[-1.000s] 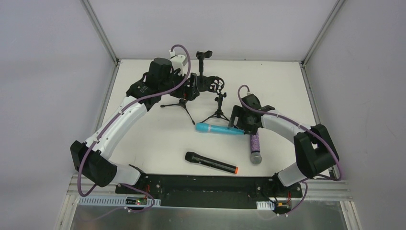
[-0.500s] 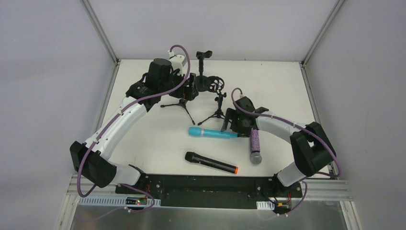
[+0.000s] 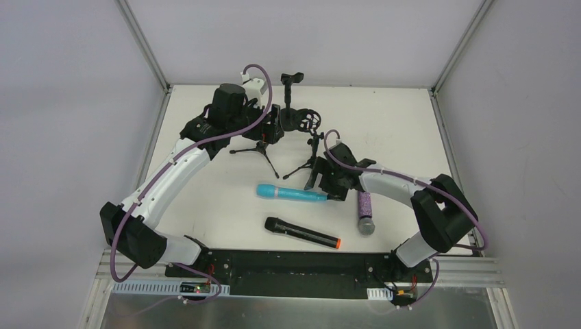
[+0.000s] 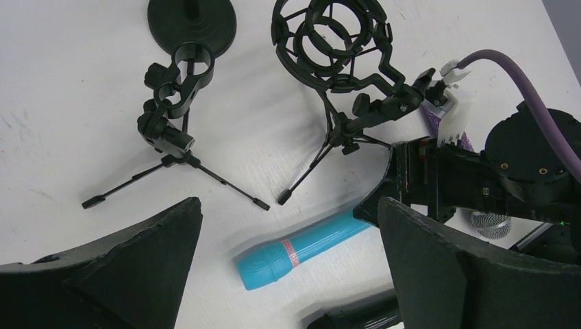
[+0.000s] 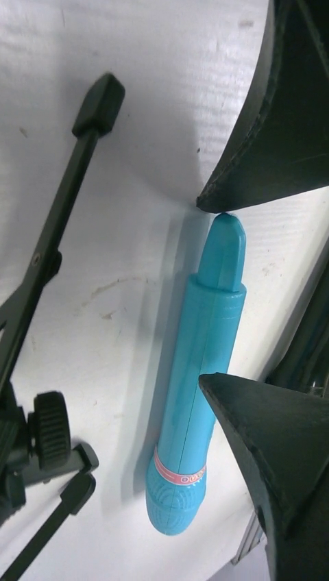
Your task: Attach the microphones to the stand
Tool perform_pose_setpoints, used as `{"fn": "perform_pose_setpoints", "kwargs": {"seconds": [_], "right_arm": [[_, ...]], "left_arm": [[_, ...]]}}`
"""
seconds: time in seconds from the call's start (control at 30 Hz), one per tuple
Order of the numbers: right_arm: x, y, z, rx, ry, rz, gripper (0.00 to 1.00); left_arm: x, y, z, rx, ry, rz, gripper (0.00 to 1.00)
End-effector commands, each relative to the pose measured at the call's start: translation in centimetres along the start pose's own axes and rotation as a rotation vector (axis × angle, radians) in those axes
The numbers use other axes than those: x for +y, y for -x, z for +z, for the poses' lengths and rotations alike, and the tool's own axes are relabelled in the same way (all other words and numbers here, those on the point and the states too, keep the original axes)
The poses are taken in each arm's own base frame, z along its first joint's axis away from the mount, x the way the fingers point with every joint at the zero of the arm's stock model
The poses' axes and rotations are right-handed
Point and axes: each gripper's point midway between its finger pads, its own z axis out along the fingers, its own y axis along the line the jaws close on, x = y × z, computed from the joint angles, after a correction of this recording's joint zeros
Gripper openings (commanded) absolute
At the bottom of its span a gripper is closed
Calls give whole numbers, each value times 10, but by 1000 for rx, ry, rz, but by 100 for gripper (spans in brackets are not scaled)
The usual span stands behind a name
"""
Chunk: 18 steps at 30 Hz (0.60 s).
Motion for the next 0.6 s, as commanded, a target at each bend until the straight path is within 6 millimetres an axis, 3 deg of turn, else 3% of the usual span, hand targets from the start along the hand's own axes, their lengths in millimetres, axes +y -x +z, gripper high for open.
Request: {"fn": "perform_pose_setpoints", "kwargs": {"seconds": [0.0,0.27,0.57], "right_arm": [[15,-11,1,7,61,60,91],[30,-23,6,33,97,62,91],[46,-22,-11,7,207,70,94]], "left_arm": [[-6,14,-10,-64,-6,20,100],[-5,12,-9,-60,-4,21,100],[-5,13,-11,-64,-7,22,100]]}}
